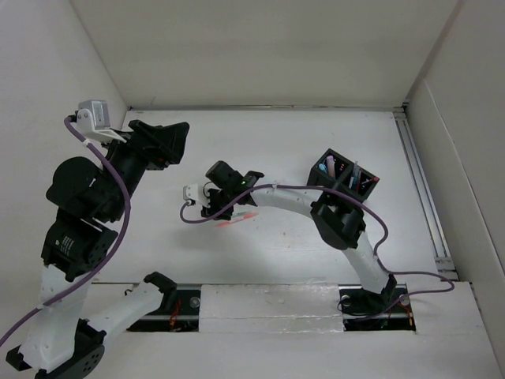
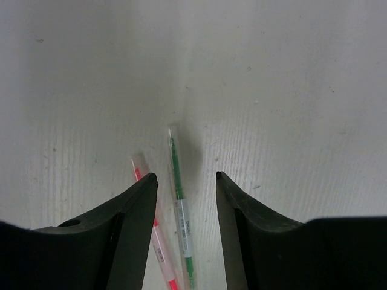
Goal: Organize the desk
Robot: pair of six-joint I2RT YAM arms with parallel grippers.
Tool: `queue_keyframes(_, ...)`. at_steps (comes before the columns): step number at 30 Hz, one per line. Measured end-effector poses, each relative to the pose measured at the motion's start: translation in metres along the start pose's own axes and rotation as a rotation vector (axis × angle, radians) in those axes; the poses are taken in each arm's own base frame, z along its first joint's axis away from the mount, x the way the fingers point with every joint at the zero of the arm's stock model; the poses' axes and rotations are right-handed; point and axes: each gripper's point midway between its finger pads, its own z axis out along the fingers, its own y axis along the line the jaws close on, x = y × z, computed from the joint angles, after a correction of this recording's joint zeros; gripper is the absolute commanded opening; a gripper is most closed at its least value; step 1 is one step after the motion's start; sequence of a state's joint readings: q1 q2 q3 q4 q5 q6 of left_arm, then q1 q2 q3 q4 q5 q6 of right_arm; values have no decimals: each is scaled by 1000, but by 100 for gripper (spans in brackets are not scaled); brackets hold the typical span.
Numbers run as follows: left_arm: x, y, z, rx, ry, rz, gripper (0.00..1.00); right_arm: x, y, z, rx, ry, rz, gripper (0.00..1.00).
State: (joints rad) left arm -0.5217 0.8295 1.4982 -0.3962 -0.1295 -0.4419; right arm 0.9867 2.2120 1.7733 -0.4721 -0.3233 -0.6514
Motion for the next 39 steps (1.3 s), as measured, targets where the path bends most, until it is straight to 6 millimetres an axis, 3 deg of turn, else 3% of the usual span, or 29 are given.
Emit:
queue_keyframes(12, 1, 5, 1, -18, 1, 36, 68, 8, -2, 27, -12, 21, 32, 40)
queue_keyframes(15, 0, 7, 1, -27, -3, 43, 68, 7, -3, 29, -5, 23, 36, 30)
queue_keyframes(19, 0, 7, 1, -32, -5, 51, 68, 8, -6, 30, 13, 38, 45, 0)
queue_keyframes(28, 0, 11, 2, -46, -9, 62, 68, 9, -20, 24, 83, 8, 45, 0)
queue_keyframes(31, 6, 14, 5, -53, 3, 64, 68, 8, -33, -2, 127, -7, 56, 0)
queue_keyframes(34, 13, 15, 9, -55, 20, 68, 68, -13, -62, -55, 234, -82, 64, 0)
queue_keyframes(37, 23, 17, 15, -53, 45, 71, 68, -33, -98, -148, 410, -222, 98, 0)
queue_keyframes(39, 34, 19, 20, -50, 72, 75, 68, -29, -119, -222, 556, -326, 141, 0)
